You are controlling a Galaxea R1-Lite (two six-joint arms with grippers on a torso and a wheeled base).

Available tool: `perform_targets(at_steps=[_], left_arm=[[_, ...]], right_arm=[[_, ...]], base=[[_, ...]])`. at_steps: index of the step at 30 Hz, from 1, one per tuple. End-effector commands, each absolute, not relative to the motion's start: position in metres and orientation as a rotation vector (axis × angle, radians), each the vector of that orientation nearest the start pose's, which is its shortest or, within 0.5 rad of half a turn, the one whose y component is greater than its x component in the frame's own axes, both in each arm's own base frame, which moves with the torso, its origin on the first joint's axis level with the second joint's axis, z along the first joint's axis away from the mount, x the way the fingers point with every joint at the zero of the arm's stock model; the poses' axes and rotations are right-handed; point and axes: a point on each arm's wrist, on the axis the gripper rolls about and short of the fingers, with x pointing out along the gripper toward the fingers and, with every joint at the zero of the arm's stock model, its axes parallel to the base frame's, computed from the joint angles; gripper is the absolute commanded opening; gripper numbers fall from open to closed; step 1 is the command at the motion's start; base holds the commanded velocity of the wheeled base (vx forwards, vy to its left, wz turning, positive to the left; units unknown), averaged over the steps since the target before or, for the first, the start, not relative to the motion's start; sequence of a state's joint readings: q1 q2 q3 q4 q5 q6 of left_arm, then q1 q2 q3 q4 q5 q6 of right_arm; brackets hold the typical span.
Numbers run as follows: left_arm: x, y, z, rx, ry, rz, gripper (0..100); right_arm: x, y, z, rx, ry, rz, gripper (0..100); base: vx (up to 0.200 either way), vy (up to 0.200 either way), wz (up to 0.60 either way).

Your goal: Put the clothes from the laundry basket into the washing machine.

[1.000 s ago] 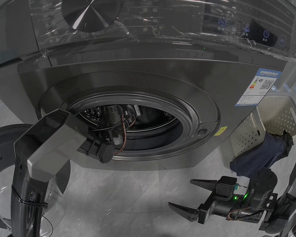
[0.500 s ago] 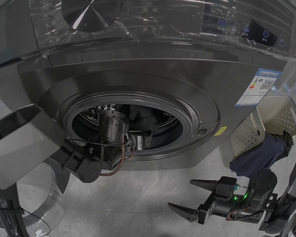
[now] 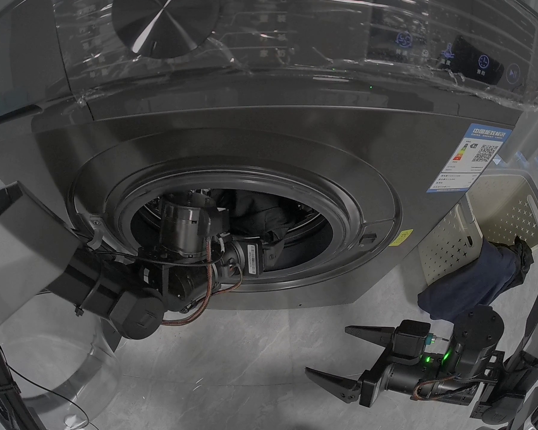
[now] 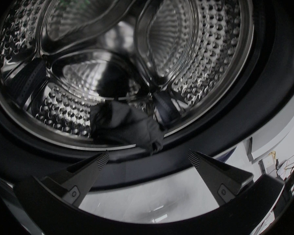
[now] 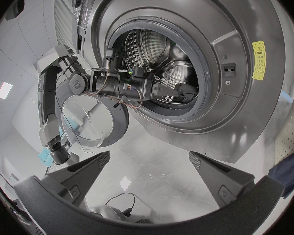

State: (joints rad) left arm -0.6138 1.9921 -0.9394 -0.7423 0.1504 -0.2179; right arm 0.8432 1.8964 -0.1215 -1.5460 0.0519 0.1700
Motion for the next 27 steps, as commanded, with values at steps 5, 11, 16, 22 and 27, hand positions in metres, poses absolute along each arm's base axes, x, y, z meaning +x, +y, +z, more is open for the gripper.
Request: perform_targets(at_steps=[5, 11, 16, 22, 27], left_arm=[[0.333, -0.224, 0.116, -0.144, 0.231, -0.410, 100], [0.357, -0.230, 0.086, -0.128, 0.226, -0.372, 100], [0.372, -0.235, 0.074, -0.128, 0.223, -0.360, 100], [0.395, -0.234, 0.081, -0.152, 0.164, -0.334, 0], [0.421, -0.231, 0.089, -0.194, 0.084, -0.278, 0]], right_arm=[[0.155, 0.176, 0.074, 0.066, 0.296, 0.870, 100], [0.155, 0.176, 0.075, 0.067, 0.293, 0.870, 100], [0.155, 0.176, 0.074, 0.066, 0.296, 0.870, 100], [0.155, 0.176, 0.075, 0.069, 0.292, 0.870, 100], [0.156, 0.177, 0.075, 0.068, 0.290, 0.870, 100]], base=[[0.000, 0.000, 0.00], [0.000, 0.000, 0.00], [0.000, 0.000, 0.00], [0.000, 0.000, 0.00], [0.000, 0.000, 0.00]])
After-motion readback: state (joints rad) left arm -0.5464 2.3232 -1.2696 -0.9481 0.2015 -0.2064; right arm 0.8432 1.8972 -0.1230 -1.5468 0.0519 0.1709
